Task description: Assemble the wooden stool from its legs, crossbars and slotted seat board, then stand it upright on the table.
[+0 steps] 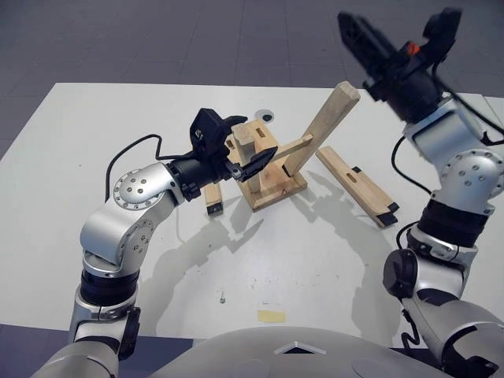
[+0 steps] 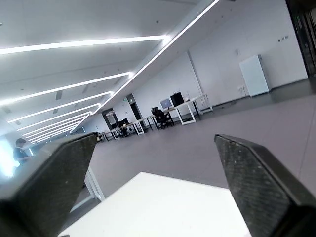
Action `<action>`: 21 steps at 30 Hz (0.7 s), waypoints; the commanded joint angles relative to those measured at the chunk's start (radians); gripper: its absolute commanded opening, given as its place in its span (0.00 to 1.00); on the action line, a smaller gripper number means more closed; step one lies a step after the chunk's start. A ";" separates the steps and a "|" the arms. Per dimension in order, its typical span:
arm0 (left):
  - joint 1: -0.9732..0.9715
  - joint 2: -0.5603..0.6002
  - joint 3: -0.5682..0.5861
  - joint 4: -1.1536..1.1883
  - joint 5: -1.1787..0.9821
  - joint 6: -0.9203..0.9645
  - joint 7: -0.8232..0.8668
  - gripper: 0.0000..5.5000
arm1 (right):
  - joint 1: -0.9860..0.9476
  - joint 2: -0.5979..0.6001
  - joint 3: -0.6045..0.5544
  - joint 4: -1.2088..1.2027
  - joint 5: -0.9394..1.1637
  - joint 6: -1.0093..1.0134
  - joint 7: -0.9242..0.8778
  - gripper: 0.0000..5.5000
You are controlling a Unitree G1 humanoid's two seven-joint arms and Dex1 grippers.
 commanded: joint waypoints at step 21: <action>-0.092 -0.116 0.121 0.015 -0.232 0.065 0.236 0.98 | 0.056 0.142 0.160 0.150 -0.155 -0.204 -0.087 0.98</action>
